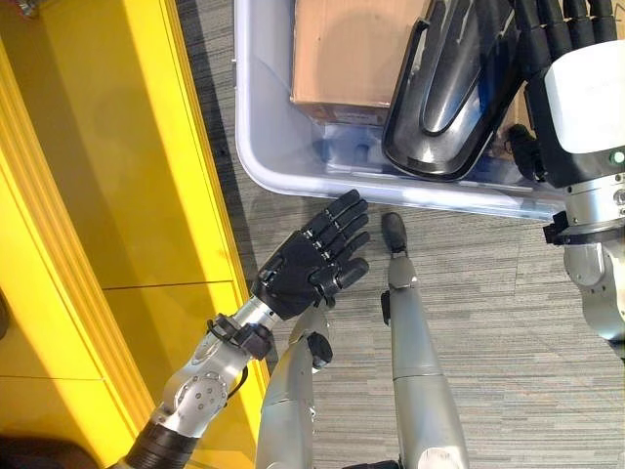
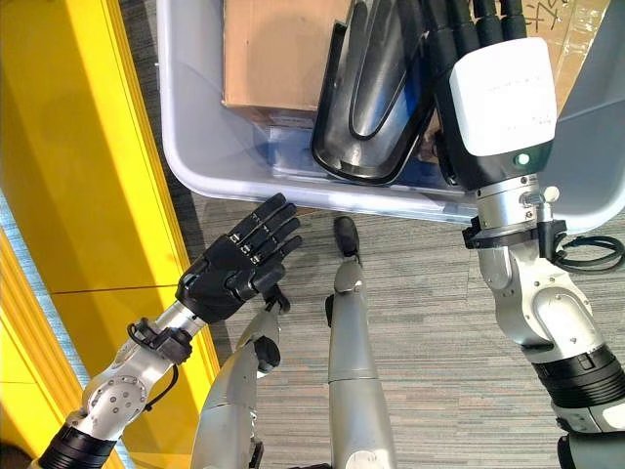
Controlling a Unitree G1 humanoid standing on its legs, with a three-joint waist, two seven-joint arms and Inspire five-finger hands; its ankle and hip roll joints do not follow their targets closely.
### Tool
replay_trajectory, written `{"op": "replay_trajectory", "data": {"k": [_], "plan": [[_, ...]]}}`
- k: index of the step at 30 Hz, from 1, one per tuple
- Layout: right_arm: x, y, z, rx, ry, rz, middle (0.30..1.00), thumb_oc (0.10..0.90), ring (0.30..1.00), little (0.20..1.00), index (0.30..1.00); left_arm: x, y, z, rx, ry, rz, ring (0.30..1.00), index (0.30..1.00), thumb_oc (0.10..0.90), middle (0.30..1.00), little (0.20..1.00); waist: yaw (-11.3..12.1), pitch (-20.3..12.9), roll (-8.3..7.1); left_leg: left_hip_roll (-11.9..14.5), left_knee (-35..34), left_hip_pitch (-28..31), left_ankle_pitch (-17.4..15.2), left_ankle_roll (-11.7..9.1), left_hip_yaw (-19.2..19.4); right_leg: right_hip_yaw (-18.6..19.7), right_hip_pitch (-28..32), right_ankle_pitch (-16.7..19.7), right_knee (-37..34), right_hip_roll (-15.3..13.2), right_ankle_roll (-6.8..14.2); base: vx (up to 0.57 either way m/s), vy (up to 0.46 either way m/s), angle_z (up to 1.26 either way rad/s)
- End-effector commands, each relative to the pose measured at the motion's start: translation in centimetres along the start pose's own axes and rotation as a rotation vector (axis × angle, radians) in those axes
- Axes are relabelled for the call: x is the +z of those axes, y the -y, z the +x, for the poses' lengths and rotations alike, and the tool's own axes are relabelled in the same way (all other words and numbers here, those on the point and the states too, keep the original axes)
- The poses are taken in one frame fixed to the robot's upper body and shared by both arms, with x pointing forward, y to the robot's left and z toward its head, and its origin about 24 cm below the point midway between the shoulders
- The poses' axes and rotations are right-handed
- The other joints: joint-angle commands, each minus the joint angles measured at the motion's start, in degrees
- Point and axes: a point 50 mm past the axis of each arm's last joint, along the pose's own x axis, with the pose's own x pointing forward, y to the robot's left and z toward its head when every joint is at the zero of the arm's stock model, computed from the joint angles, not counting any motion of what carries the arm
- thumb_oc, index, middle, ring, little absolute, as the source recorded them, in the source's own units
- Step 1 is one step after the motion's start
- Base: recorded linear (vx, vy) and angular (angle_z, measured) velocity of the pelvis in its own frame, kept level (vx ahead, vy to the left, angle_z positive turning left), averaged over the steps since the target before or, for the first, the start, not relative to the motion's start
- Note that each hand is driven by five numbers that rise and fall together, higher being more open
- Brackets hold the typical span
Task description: Move parts from the plastic box to the shelf.
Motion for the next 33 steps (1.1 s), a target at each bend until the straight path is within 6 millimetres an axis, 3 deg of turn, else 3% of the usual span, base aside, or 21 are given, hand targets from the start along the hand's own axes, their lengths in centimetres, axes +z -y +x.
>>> {"op": "replay_trajectory", "data": {"k": [1,14,19,33], "plan": [[0.2,1.8,2.3,-0.101,0.106,-0.062,1.000,0.900,1.000,1.000,1.000,-0.5,2.6,0.6,-0.160,0.042,-0.042,1.000,1.000,0.900,1.000,1.000,-0.7,-0.2,5.50,10.1,6.5,6.8,-7.0,-6.5,-6.4,0.6,-0.2,-3.2,-0.1,-3.0,4.1,0.00,0.000,0.00],[4.7,0.1,2.2,0.003,0.287,0.112,1.000,0.900,1.000,1.000,1.000,-0.3,2.8,0.9,-0.174,0.056,-0.054,1.000,1.000,0.900,1.000,1.000,0.6,-0.2,6.20,9.4,5.5,6.9,-7.0,-6.3,-6.8,0.0,0.2,-3.2,0.4,-3.8,4.3,0.00,0.004,0.01],[6.8,-1.6,1.5,0.069,0.319,0.186,1.000,0.900,1.000,1.000,1.000,-0.6,2.9,0.9,-0.182,0.054,-0.050,1.000,1.000,0.900,1.000,1.000,1.6,-0.2,6.30,9.2,5.4,6.0,-7.0,-6.1,-7.0,-0.7,-0.2,-3.1,0.8,-4.3,4.5,0.00,-0.001,0.06],[7.8,-3.1,1.3,0.043,0.289,0.238,1.000,0.900,1.000,1.000,1.000,-0.8,3.1,1.4,-0.167,0.066,-0.056,1.000,1.000,0.900,1.000,1.000,3.2,-0.2,7.03,8.1,6.4,3.8,-7.2,-5.6,-7.9,-0.9,-1.5,-3.3,2.4,-5.2,4.8,0.02,0.015,0.06]]}}
